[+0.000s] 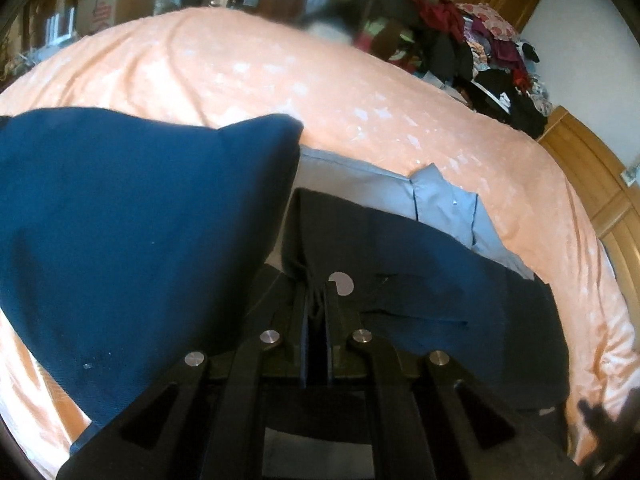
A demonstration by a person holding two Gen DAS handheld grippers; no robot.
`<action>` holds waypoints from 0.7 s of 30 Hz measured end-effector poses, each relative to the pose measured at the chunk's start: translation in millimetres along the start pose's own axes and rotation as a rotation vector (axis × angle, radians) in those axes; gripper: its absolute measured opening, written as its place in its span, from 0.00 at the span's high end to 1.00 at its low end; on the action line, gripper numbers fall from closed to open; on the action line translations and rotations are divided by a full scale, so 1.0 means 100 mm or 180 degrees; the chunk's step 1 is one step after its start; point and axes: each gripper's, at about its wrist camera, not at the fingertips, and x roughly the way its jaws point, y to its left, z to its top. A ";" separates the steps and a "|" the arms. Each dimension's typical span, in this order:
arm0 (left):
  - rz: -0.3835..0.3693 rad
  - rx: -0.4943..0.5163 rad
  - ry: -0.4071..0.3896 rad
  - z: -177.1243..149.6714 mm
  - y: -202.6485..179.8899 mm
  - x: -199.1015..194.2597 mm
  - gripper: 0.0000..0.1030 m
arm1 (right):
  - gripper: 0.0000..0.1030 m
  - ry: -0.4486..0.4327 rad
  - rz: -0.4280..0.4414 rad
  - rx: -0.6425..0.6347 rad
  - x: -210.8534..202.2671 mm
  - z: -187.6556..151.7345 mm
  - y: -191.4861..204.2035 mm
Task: Fold small clothes
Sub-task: 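Fold the gripped sleeve and side across the shirt's back with the right gripper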
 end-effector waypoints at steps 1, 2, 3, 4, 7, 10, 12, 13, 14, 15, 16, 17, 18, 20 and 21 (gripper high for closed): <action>0.0004 -0.0019 0.0011 0.00 0.01 0.02 0.92 | 0.35 0.0070 -0.0045 -0.0008 0.09 0.04 -0.02; -0.0006 -0.0031 0.0042 0.00 0.02 0.04 0.91 | 0.35 0.0217 -0.0140 -0.0010 0.25 0.05 -0.06; -0.0020 -0.0040 0.0047 0.00 0.03 0.03 0.91 | 0.35 0.0487 -0.0260 0.0017 0.47 0.03 -0.13; -0.0033 -0.0048 0.0055 -0.01 0.05 0.01 0.90 | 0.35 0.0720 -0.0322 0.0044 0.66 -0.04 -0.19; -0.0119 -0.0164 0.0070 0.01 0.11 -0.12 0.89 | 0.30 0.0658 -0.0468 -0.0215 0.60 -0.05 -0.01; -0.0212 -0.0355 -0.0134 0.06 0.42 -0.55 0.88 | 0.30 0.0398 -0.0487 -0.0270 0.29 -0.09 0.18; -0.0174 -0.0504 -0.0292 0.07 0.79 -0.88 0.73 | 0.29 0.0290 -0.0361 -0.0236 0.10 -0.20 0.33; -0.0115 -0.0563 -0.0346 0.06 0.97 -1.00 0.59 | 0.29 0.0294 -0.0309 -0.0239 0.07 -0.25 0.39; 0.0011 -0.0621 -0.0408 0.04 1.20 -1.14 0.54 | 0.29 0.0327 -0.0244 -0.0268 0.04 -0.34 0.49; 0.0192 -0.0719 -0.0448 0.00 1.50 -1.27 0.54 | 0.29 0.0386 -0.0193 -0.0306 0.05 -0.43 0.58; 0.0273 -0.0835 -0.0440 -0.05 1.73 -1.34 0.54 | 0.29 0.0442 -0.0158 -0.0336 0.08 -0.48 0.63; 0.0318 -0.0981 -0.0409 -0.10 1.98 -1.39 0.53 | 0.29 0.0527 -0.0120 -0.0387 0.14 -0.56 0.71; 0.0375 -0.1137 -0.0362 -0.16 2.24 -1.42 0.53 | 0.28 0.0572 -0.0114 -0.0435 0.19 -0.61 0.76; 0.0474 -0.1332 -0.0316 -0.25 2.57 -1.43 0.54 | 0.24 0.0597 -0.0152 -0.0521 0.29 -0.64 0.85; 0.0366 -0.1424 -0.0303 -0.28 2.71 -1.40 0.54 | 0.23 0.0591 -0.0172 -0.0553 0.30 -0.63 0.88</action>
